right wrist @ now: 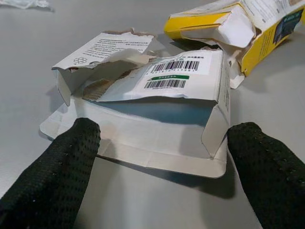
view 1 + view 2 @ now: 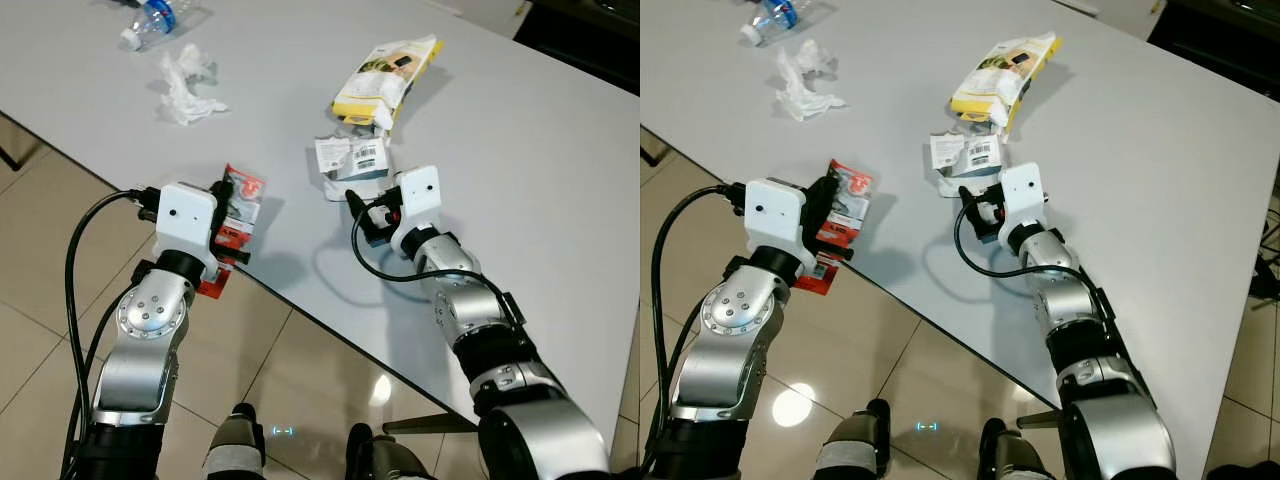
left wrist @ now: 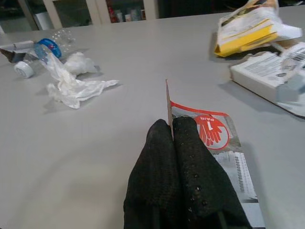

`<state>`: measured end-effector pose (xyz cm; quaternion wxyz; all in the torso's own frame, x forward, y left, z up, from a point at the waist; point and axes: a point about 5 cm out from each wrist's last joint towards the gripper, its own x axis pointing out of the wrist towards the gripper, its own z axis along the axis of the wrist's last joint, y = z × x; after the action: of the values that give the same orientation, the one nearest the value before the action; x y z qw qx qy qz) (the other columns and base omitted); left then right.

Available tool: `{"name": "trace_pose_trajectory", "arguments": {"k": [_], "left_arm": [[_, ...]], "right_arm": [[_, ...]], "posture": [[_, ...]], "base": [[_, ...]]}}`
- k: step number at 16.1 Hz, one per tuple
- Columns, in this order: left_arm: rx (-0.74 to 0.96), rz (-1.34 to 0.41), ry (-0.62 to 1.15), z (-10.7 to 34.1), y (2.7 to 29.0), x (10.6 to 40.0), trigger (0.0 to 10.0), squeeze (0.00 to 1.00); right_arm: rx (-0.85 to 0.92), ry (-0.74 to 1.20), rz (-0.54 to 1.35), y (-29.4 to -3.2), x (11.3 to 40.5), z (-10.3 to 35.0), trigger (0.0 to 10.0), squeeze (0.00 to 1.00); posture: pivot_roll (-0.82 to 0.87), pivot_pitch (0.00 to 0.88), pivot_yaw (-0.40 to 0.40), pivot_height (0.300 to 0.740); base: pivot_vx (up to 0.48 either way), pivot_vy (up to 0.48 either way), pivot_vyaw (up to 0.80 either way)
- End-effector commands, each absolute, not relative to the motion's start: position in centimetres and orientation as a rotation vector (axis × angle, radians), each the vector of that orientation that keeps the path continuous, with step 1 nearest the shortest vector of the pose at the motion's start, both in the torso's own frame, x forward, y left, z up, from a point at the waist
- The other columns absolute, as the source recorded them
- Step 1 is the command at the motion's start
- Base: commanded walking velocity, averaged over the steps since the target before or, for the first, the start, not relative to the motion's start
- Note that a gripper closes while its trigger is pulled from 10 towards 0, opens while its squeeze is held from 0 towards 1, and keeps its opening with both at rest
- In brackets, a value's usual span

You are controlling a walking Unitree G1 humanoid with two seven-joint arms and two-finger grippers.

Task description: Picking trash to rubbish bin

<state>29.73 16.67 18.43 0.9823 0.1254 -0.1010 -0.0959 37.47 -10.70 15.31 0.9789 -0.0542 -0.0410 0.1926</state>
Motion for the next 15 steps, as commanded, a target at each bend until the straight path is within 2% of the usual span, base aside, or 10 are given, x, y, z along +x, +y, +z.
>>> {"name": "trace_pose_trajectory", "arguments": {"k": [1,3,6,7,15], "left_arm": [[0.247,-0.227,-0.194,18.2,16.2,29.3,8.4,0.00],[0.245,-0.228,-0.193,18.2,16.1,29.3,8.7,0.00],[0.237,-0.247,-0.187,18.2,16.0,29.0,8.6,0.00],[0.236,-0.252,-0.185,18.2,15.9,28.9,8.9,0.00],[0.220,-0.245,-0.157,17.9,16.2,28.9,9.2,0.00]], "right_arm": [[-0.146,-0.058,0.383,-10.9,37.4,14.6,10.0,0.00],[-0.161,-0.054,0.371,-10.8,37.6,14.5,10.0,0.00],[-0.182,-0.028,0.357,-10.8,37.8,14.0,10.0,0.00],[-0.183,-0.010,0.362,-10.7,37.9,13.8,10.0,0.00],[0.006,0.071,0.333,-10.8,38.3,13.1,10.0,0.00]], "posture": [[0.42,0.285,-0.087,0.740],[0.42,0.286,-0.088,0.740],[0.43,0.294,-0.087,0.740],[0.43,0.296,-0.087,0.740],[0.44,0.298,-0.089,0.740]], "base": [[0.000,0.000,0.00],[0.000,0.000,0.00],[0.000,0.000,0.00],[0.000,0.000,0.00],[0.000,0.000,0.00]]}}
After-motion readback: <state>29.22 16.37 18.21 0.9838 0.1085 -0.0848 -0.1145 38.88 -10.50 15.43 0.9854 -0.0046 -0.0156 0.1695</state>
